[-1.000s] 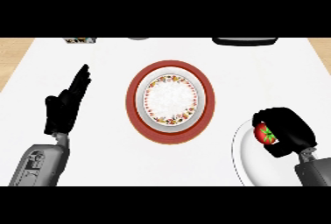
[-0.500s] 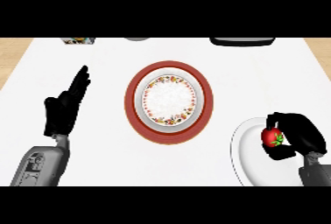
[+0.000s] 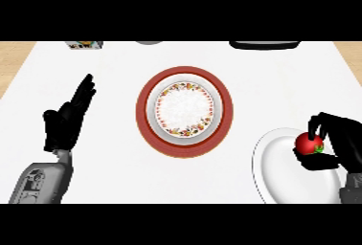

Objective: Pick the tomato from the plate and place it in the plate

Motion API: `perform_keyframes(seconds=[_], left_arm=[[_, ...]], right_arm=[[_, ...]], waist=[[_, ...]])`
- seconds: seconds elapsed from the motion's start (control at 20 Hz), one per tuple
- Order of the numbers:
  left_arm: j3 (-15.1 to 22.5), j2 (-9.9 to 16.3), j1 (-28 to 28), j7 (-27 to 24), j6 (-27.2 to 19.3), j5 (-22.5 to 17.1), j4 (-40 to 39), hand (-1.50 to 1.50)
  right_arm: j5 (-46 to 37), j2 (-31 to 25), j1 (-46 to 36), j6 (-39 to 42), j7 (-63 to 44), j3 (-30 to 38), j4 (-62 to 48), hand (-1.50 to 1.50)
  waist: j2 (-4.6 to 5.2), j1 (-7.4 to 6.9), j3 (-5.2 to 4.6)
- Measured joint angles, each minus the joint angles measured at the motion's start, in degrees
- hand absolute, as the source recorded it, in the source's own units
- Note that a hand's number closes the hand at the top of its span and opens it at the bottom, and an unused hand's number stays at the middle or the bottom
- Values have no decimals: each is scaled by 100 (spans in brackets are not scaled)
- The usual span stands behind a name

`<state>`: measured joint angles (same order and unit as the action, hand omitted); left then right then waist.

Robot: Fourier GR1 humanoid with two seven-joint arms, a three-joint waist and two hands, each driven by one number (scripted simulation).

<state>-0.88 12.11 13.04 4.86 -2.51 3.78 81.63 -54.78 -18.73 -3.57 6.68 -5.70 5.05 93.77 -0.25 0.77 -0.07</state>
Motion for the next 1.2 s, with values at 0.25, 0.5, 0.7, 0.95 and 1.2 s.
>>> perform_keyframes(seconds=[0.25,0.5,0.7,0.95,1.2], left_arm=[[-26,-15,92,34,13,8,-52,0],[8,-23,5,37,80,29,57,0],[-9,-36,59,-6,97,67,-9,0],[4,-96,165,44,74,137,-53,0],[-54,-81,245,98,131,127,-43,0]], right_arm=[[326,137,-181,-123,173,32,846,150],[694,293,-590,255,50,-159,1498,150],[810,659,-1207,604,-482,-504,1493,150],[552,1320,-1942,470,-936,-1013,694,150],[506,1700,-2639,-62,-1075,-1397,-482,150]], waist=[[6,-20,3],[10,-65,4],[19,-95,2],[30,-128,4],[39,-161,5]])
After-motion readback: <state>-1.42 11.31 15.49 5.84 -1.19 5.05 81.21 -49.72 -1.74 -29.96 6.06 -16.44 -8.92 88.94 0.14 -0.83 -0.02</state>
